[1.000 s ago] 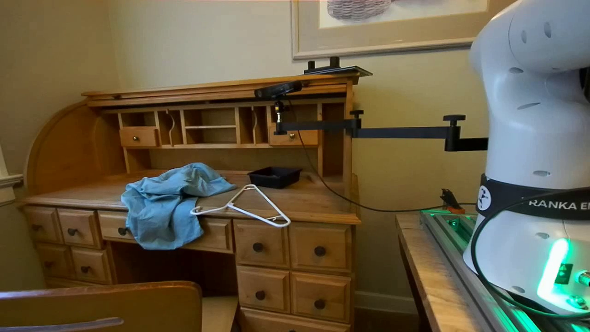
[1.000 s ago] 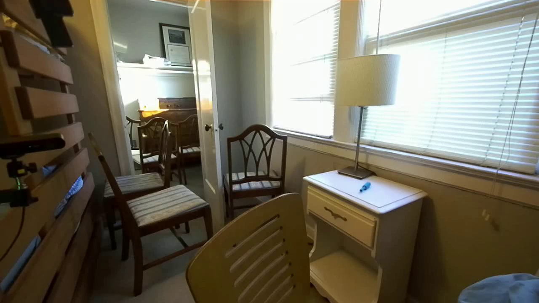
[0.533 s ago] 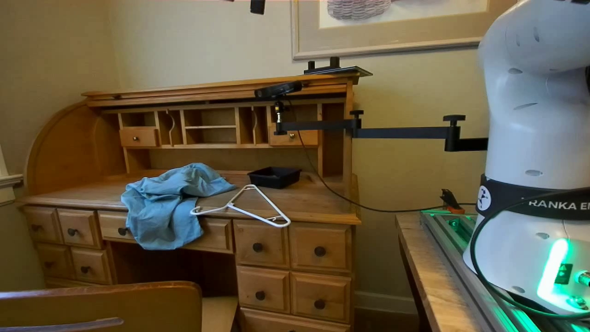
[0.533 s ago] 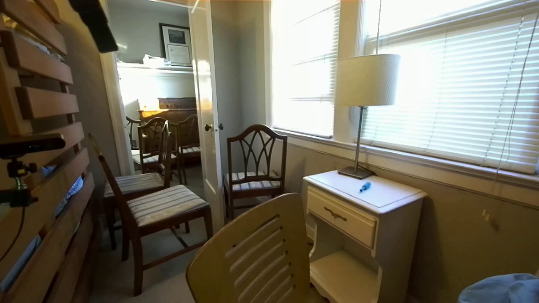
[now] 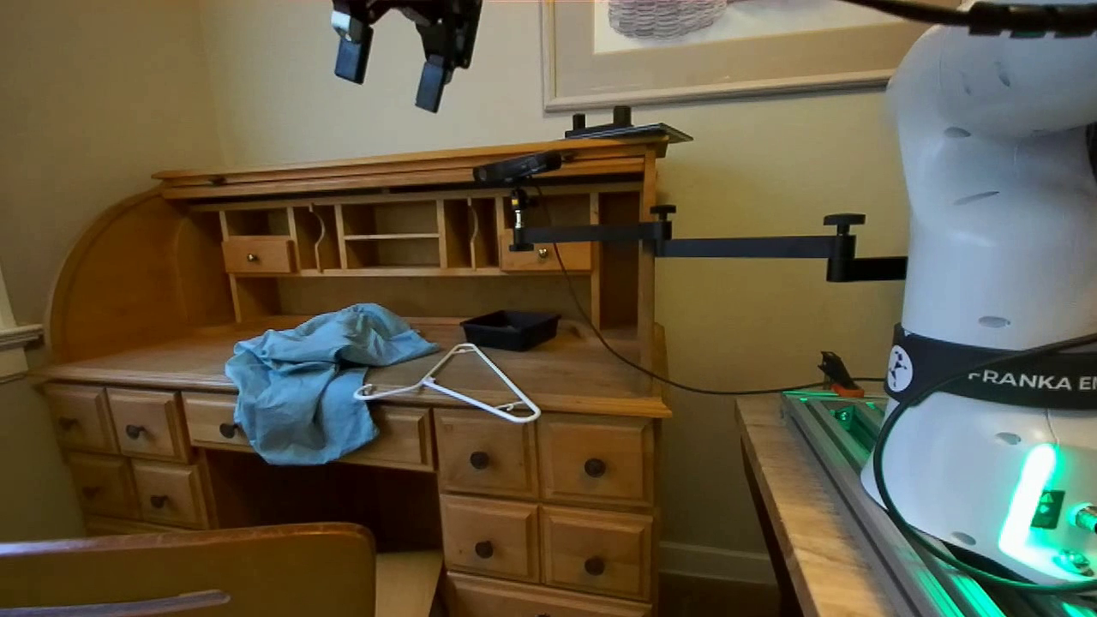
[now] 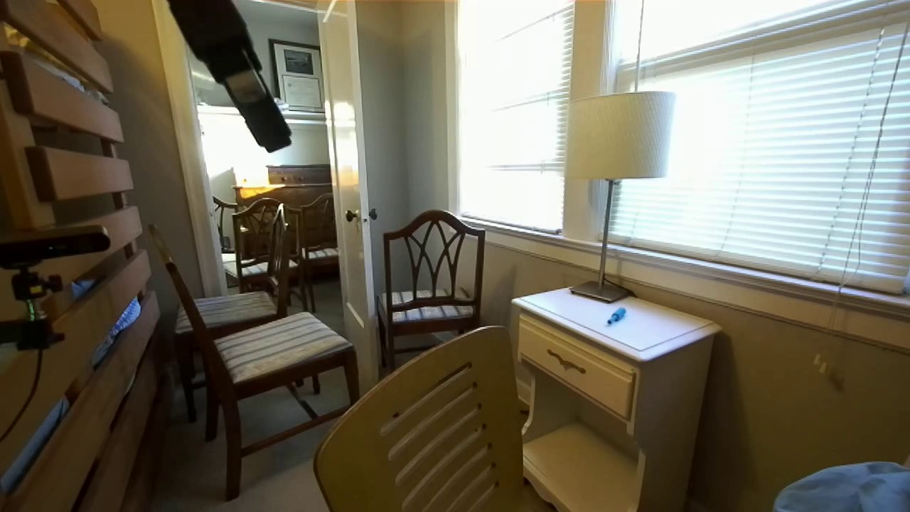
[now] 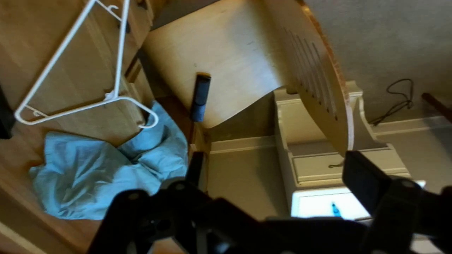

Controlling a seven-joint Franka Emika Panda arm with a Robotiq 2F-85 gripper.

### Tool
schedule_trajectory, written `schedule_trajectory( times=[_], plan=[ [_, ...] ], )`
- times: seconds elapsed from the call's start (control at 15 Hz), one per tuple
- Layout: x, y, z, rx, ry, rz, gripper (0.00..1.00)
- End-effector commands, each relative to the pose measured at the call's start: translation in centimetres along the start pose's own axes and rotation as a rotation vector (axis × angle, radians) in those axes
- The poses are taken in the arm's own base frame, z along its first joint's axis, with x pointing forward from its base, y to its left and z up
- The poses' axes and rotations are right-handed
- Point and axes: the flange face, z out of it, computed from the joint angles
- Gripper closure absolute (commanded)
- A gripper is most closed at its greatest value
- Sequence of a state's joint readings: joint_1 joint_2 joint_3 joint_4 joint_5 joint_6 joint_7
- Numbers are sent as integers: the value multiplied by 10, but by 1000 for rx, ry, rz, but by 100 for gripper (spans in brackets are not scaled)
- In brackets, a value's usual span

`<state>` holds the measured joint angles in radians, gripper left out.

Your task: Put the hanger on the backrest of the chair

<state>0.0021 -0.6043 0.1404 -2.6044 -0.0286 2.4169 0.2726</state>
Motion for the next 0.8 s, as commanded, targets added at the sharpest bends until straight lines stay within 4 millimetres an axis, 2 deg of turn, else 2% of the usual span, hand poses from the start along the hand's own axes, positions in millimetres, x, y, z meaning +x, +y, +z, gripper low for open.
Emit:
schedule_trajectory(
  times=[0.0,0.27,0.33,0.67,0.73],
  plan=[
    [-6,8,24,180,15,-4,0],
    [-17,22,50,283,-26,-47,0],
    [-11,18,40,237,-21,-37,0],
    [-12,20,45,228,-29,-38,0],
    [-10,36,63,189,-77,17,0]
  ],
)
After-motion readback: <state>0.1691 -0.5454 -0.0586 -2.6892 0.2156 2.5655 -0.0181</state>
